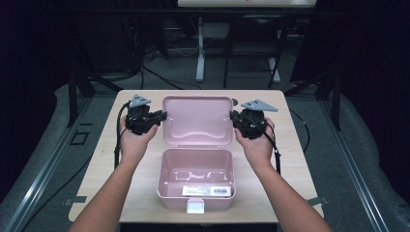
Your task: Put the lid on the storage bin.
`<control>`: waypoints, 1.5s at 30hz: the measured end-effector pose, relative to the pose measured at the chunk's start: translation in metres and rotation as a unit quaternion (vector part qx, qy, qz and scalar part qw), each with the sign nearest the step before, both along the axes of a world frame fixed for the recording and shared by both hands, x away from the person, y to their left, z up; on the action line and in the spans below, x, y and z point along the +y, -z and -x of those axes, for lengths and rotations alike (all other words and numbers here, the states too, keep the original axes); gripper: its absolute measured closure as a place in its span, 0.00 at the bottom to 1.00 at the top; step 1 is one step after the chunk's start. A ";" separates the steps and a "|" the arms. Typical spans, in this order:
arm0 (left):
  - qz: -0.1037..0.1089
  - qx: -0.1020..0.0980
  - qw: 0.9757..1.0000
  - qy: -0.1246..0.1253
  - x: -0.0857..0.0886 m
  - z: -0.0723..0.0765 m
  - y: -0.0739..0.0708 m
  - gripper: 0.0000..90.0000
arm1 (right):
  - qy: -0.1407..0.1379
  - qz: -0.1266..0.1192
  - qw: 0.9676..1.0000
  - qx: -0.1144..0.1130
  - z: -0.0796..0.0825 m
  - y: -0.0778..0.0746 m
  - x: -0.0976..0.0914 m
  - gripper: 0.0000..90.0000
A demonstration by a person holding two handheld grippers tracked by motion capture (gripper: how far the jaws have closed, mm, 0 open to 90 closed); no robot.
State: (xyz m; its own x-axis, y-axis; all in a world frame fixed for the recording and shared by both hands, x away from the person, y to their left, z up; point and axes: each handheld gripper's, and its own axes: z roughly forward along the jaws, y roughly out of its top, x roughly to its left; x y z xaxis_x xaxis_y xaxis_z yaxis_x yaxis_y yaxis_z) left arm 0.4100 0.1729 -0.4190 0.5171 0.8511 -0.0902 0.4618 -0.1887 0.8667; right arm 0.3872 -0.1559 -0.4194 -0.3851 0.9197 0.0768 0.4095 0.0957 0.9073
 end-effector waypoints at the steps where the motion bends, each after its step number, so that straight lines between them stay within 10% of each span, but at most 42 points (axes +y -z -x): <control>1: -0.001 0.000 1.000 0.001 0.000 0.001 -0.001 0.90 | 0.000 -0.001 1.000 0.000 0.000 0.000 0.000 0.94; 45: -0.003 -0.040 0.999 0.031 0.010 0.039 -0.020 0.93 | -0.022 0.006 1.000 -0.020 0.029 -0.017 -0.002 0.93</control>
State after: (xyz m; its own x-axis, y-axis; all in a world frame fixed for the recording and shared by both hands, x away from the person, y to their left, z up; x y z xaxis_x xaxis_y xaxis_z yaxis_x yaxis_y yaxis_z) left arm 0.3711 0.1827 -0.3995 0.5740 0.8179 -0.0406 0.3782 -0.2208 0.8990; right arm 0.3580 -0.1578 -0.4023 -0.4278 0.9025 0.0493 0.3686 0.1245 0.9212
